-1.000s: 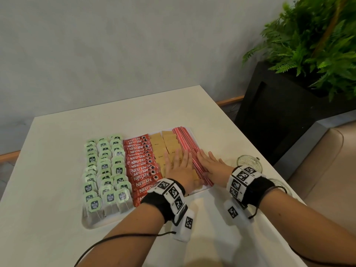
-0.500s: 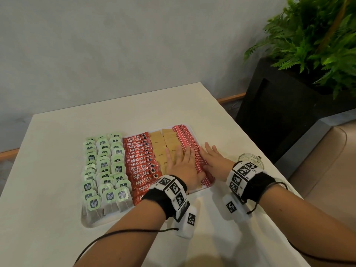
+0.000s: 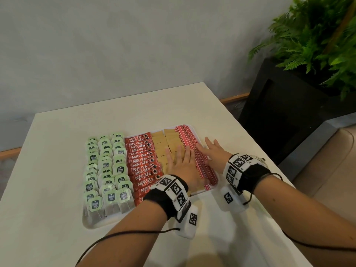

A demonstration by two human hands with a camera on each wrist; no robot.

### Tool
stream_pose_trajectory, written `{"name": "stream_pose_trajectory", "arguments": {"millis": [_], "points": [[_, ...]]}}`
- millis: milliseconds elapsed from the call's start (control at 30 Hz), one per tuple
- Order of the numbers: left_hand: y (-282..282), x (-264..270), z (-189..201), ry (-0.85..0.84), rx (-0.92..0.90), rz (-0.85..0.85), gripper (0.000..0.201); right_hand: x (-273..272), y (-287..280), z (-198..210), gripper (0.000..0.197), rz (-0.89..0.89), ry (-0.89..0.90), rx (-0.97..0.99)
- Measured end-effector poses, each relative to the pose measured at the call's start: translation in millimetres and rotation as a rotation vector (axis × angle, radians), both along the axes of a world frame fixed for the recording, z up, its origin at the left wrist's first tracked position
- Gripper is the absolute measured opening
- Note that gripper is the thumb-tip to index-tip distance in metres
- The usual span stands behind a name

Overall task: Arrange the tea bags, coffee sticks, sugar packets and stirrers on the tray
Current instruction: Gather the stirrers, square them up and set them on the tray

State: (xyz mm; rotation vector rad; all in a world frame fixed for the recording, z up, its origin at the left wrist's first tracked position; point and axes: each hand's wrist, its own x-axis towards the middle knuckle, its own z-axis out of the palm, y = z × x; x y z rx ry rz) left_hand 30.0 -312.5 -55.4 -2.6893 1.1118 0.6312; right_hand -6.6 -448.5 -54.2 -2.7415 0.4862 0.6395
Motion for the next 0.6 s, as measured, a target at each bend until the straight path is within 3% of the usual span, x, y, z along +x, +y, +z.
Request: {"name": "stream_pose_trajectory", "arguments": {"millis": [200,433,600], "points": [[-2,2,-1,0.012,-0.011,0.004,0.114,0,-3,2,0.076,-0.044,0.005,0.046],[-1,3,-2,0.036,-0.010,0.000,0.114,-6,5,8,0.068,-0.031,0.047,0.099],[19,3,6,0.048,-0.051,0.068,0.121,-15,10,12,0.070,-0.038,-0.039,0.121]]}}
